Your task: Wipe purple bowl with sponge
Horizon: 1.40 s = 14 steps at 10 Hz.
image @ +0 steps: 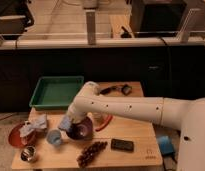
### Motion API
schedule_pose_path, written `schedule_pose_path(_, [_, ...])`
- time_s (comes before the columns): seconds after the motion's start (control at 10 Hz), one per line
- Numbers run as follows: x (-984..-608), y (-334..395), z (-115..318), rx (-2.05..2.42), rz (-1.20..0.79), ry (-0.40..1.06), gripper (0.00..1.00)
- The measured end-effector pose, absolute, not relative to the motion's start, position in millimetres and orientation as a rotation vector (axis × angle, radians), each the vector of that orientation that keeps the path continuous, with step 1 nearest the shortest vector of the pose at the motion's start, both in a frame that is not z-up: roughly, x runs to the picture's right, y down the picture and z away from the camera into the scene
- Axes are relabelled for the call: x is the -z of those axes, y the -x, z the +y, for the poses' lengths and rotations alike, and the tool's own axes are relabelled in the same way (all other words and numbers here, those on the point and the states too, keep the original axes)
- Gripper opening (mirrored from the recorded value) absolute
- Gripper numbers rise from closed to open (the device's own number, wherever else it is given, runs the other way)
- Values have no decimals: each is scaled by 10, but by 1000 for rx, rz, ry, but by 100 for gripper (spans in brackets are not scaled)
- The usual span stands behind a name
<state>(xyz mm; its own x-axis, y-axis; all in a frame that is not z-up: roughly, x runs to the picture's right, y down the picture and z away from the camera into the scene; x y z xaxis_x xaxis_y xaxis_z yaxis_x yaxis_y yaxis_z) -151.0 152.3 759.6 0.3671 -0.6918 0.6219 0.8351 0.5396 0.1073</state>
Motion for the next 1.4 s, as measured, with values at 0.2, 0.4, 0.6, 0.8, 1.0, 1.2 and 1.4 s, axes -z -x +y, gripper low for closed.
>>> schedule_pose_path(0.2, [-7633,1368,1600,955,-658,249,1])
schedule_pose_path(0.4, [-7744,1212,1718,915,-638,263,1])
schedule_pose_path(0.6, [-7782,1130,1815,895,-616,277,1])
schedule_pose_path(0.8, [-7737,1097,1878,891,-579,295,1])
schedule_pose_path(1.0, [-7701,1074,1911,890,-546,307,1])
schedule_pose_path(1.2, [-7706,1053,1925,895,-502,333,1])
schedule_pose_path(1.4, [-7738,1036,1903,886,-497,332,1])
